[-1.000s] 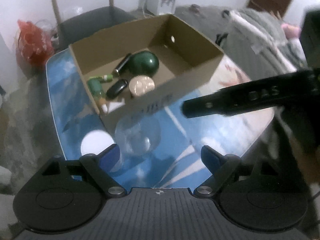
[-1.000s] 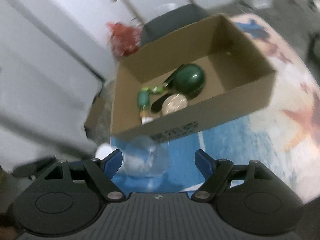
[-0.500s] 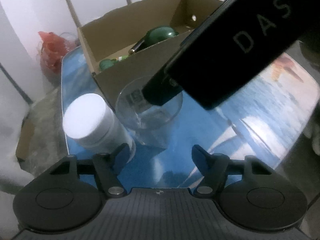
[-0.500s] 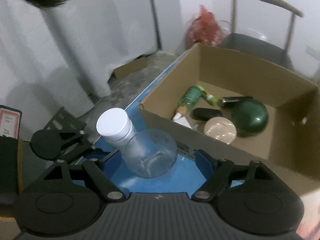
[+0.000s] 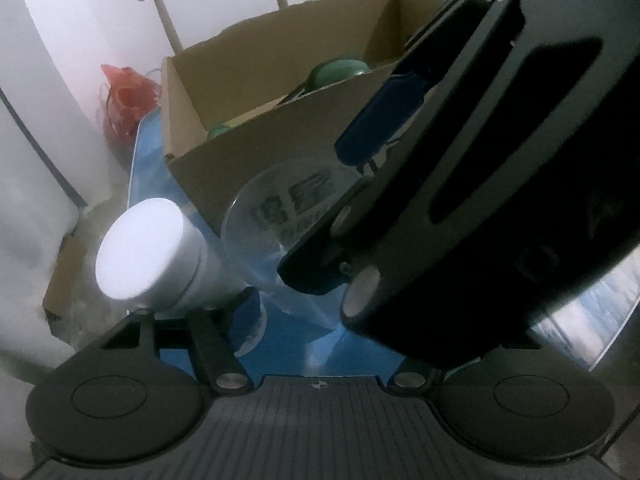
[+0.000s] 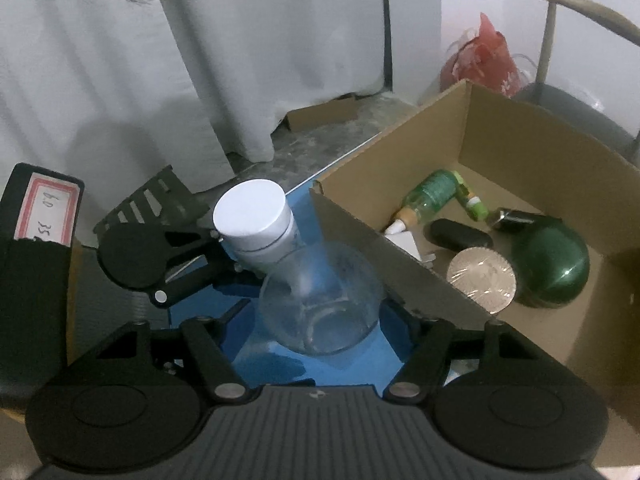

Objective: Organize rigid objects
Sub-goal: 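Move the right gripper to the clear glass cup and close on it, then carry the clear glass cup over the box and lower it inside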

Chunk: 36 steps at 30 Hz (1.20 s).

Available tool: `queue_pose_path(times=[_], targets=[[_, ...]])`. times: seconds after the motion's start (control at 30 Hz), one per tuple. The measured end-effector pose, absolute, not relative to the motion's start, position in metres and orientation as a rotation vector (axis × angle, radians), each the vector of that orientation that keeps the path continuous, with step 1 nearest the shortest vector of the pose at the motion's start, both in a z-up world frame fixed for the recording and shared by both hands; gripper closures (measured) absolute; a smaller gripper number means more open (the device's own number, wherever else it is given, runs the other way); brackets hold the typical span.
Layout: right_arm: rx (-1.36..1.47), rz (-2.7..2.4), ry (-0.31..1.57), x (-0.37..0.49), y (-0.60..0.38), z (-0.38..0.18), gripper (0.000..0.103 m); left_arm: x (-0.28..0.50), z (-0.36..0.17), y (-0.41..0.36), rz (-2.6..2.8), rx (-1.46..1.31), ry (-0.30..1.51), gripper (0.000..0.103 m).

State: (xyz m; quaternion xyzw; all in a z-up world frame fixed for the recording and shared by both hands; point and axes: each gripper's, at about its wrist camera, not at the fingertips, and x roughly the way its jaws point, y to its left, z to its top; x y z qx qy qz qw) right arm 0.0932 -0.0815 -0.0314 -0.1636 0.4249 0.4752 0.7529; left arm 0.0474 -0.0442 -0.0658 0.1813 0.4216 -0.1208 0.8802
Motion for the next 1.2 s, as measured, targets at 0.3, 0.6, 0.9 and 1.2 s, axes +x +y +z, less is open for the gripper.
queue_pose_path(times=[0.3,0.6,0.9,1.2], targets=[[-0.37,0.912,0.96,0.091,-0.118,-0.027,0.028,0.05,-0.069,-0.074,-0.363,0.404,0.806,0.036],[-0.378,0.888,0.995,0.095,-0.119,-0.036,0.013,0.04,-0.085,-0.086,-0.438,0.541,0.708,0.029],[-0.382,0.83,1.018,0.102,-0.116,-0.047,0.024,0.052,-0.096,-0.082,-0.437,0.56,0.663,0.028],[-0.375,0.826,1.02,0.101,-0.12,-0.046,0.023,0.051,-0.097,-0.072,-0.451,0.525,0.629,0.028]])
